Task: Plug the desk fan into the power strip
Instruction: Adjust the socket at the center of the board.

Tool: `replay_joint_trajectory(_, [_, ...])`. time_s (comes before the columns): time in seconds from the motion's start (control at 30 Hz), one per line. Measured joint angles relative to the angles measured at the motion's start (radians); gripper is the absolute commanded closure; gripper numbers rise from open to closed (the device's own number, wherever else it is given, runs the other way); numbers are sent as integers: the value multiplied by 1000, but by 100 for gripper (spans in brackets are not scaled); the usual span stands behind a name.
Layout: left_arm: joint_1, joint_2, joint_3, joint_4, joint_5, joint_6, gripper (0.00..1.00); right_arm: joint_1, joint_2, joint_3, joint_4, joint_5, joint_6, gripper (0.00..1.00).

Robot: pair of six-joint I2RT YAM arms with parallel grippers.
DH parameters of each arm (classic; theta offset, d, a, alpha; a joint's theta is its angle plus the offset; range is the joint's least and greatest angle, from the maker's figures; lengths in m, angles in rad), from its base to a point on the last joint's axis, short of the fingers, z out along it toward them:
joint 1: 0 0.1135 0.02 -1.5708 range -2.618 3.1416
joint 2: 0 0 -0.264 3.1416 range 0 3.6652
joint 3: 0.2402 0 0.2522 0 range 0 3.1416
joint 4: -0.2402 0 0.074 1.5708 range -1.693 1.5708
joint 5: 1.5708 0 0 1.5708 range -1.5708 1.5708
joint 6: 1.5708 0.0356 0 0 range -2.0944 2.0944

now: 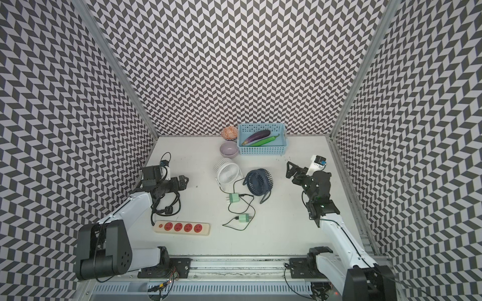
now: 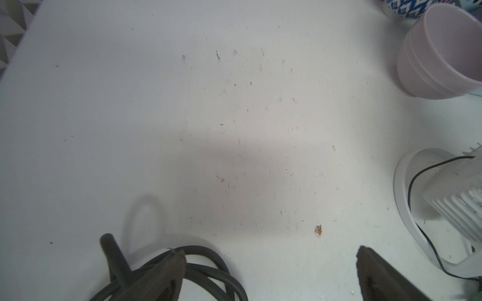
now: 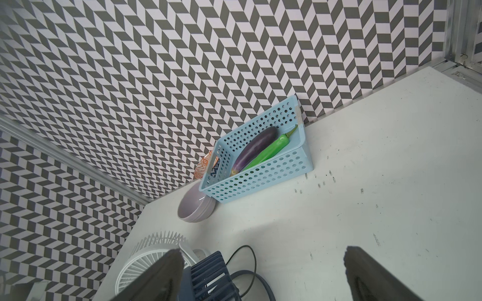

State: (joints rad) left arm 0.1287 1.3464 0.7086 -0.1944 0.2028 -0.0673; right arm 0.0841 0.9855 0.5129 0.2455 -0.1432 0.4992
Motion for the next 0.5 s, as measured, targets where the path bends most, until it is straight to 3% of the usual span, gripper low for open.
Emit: replay_joint_trajectory(0.5, [36, -10, -97, -2, 17, -70, 0, 24, 4, 6, -11, 8, -58, 0])
